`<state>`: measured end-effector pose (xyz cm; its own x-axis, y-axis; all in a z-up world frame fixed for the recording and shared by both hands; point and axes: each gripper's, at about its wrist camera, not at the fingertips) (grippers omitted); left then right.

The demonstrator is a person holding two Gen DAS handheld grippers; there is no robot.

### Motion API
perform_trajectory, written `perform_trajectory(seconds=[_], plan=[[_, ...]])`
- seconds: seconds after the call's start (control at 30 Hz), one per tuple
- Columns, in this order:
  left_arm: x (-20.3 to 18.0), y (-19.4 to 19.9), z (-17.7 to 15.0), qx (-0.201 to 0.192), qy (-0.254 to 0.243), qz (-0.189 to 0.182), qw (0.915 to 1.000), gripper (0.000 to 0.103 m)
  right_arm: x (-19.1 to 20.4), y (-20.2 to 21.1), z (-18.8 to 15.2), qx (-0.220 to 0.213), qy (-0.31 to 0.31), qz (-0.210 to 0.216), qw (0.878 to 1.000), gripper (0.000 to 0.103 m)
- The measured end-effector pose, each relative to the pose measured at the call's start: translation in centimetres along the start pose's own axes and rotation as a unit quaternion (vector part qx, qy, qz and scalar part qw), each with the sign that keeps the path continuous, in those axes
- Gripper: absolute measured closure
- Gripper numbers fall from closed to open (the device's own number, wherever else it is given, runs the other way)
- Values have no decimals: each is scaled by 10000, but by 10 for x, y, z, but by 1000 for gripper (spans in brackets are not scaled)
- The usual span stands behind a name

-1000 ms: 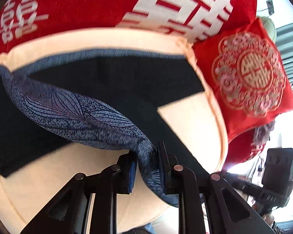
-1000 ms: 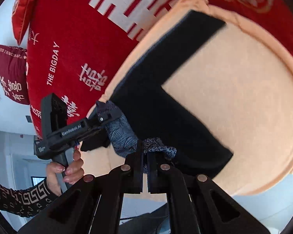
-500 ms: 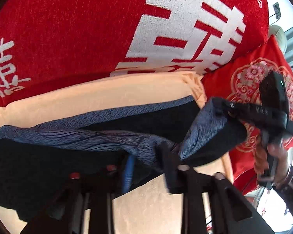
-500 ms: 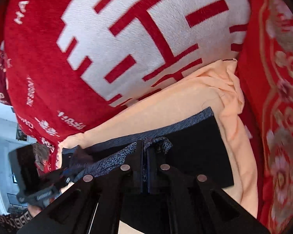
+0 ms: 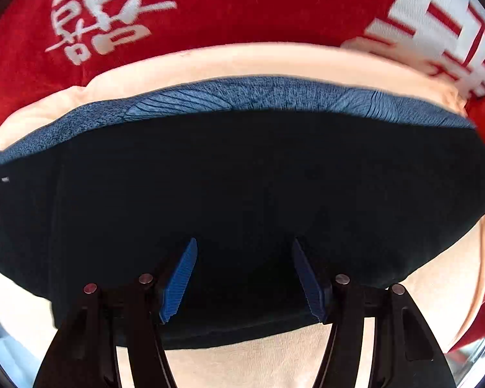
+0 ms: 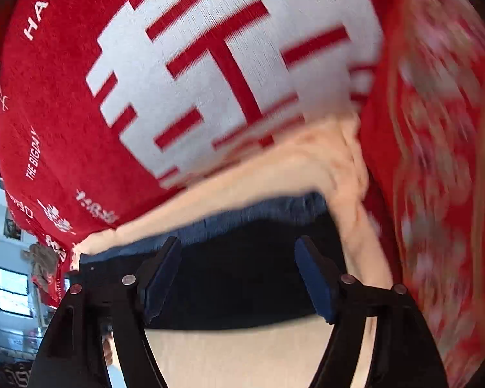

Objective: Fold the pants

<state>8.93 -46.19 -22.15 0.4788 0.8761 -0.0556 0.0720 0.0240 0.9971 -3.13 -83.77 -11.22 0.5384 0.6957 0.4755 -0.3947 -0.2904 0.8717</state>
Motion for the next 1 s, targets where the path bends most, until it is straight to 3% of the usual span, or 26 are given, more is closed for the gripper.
perform_trajectory(seconds=[0.07, 0.13, 0.2, 0.27, 0.37, 0.43, 0.5, 0.53, 0.6, 0.7, 0.8, 0.83, 0.9, 0.93, 0.97, 1.0], plan=[[-2, 0, -2, -15, -72, 95, 9999, 40, -18, -17, -24, 293, -490, -59, 9983, 42], [-3, -1, -3, -13, -85, 155, 9998, 40, -42, -35, -38, 499, -1112, -85, 9925, 50], [-3, -2, -2, -9, -122, 156, 9998, 40, -63, -49, -41, 412, -1687, 197, 9846, 58], [-3, -1, -3, 1, -151, 143, 9998, 40, -66, -51, -30, 245, -1674, 220, 9853, 94], [0, -1, -7, 39, -234, 188, 9995, 40, -45, -34, -24, 27, -1111, 207, 9936, 94], [1, 1, -10, 94, -258, 252, 9993, 40, -37, -38, -33, 412, -800, -397, 9952, 89], [-5, 9, -2, 167, -212, 288, 9992, 40, -48, -38, -41, 834, -885, -863, 9888, 84], [-6, 15, -1, 89, -219, 253, 9994, 40, -48, -29, -46, 825, -907, -787, 9893, 84], [-10, 26, 4, -168, -269, 218, 9993, 40, -35, -4, -44, 345, -632, -460, 9963, 84], [-18, 23, 19, -240, -291, 239, 9990, 40, -13, 7, -12, -145, -131, -630, 9978, 51], [-22, 12, 31, -182, -143, 214, 9995, 40, -17, -31, 32, 101, -120, -1075, 9941, 48], [-23, 9, 31, -175, -116, 242, 9995, 40, -25, -50, 44, 331, -248, -1139, 9926, 49], [-22, 4, 32, -175, -70, 226, 9996, 40, -39, -68, 54, 474, -445, -879, 9940, 67], [-20, 2, 31, -205, -43, 212, 9996, 40, -41, -73, 59, 503, -425, -868, 9940, 85], [-19, 1, 29, -247, -37, 194, 9995, 40, -40, -77, 65, 500, -283, -855, 9947, 95], [-19, 1, 27, -316, -52, 178, 9993, 40, -40, -79, 70, 489, -169, -892, 9947, 96]])
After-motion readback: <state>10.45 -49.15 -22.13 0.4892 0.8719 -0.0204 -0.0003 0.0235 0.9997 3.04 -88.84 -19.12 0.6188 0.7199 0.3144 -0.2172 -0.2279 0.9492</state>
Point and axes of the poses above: each gripper's, at about its wrist camera, not at the fingertips, and y roughly against the way its jaws point, x to its left, z to its top, and after that the axes turned 9 degrees about x, right-handed
